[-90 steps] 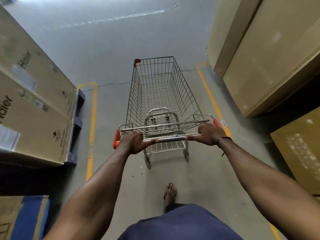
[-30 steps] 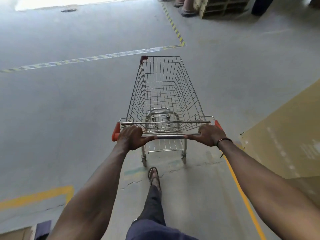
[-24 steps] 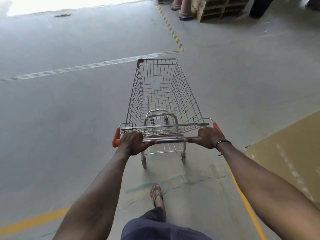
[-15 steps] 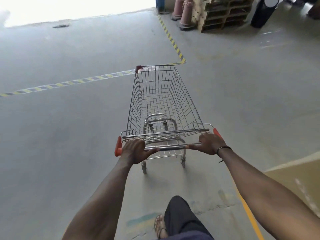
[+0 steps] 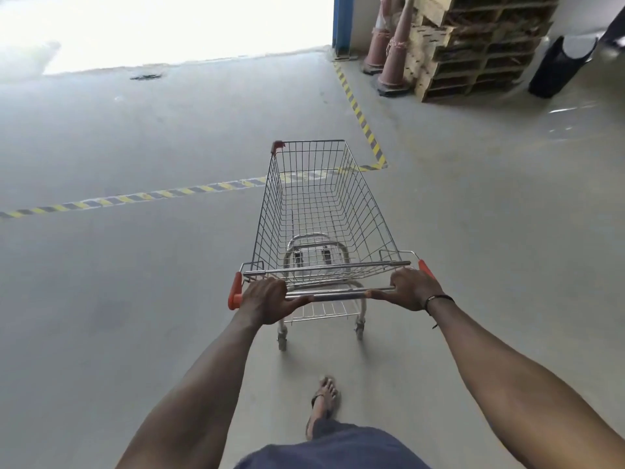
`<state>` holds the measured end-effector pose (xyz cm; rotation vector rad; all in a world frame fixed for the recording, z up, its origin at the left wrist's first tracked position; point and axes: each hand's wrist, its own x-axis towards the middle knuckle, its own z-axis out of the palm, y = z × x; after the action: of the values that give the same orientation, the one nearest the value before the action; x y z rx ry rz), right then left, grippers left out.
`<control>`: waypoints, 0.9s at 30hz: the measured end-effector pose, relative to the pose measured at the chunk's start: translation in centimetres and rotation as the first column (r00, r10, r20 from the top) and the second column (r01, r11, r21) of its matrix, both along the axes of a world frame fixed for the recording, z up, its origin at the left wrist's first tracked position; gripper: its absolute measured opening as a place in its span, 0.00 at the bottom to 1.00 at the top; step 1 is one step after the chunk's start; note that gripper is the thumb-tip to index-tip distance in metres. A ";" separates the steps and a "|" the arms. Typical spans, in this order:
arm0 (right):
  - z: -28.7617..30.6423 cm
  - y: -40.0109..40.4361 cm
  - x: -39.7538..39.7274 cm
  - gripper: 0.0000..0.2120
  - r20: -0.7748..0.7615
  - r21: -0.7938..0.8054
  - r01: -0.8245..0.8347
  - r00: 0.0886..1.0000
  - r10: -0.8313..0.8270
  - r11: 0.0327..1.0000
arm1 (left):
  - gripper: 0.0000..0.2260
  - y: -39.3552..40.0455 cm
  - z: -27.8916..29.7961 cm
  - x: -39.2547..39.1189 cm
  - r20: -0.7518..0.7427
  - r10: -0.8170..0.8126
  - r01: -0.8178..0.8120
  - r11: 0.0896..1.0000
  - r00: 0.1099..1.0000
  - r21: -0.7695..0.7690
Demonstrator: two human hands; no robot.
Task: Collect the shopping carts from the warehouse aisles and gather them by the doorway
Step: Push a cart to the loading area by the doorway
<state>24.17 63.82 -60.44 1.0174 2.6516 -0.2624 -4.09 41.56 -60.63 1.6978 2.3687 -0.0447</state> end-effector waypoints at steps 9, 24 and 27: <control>-0.1 17.3 -9.5 0.44 0.018 -0.028 0.005 1.000 -0.004 1.000 | 0.42 17.4 -0.4 -9.5 -0.012 0.016 -0.016 1.000 1.000 -0.004; -0.3 49.3 -22.9 0.44 0.015 0.013 -0.011 1.000 0.011 1.000 | 0.40 49.3 -1.3 -23.0 0.004 0.007 -0.007 0.998 1.000 0.055; -0.6 55.5 -24.8 0.45 0.022 0.024 -0.024 0.999 0.023 0.999 | 0.41 55.3 -1.4 -24.9 -0.002 0.007 -0.007 0.999 1.000 0.050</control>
<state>-0.60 119.30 -61.01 0.9902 2.6515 -0.2137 -29.03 96.86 -62.04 1.7119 2.3969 0.0146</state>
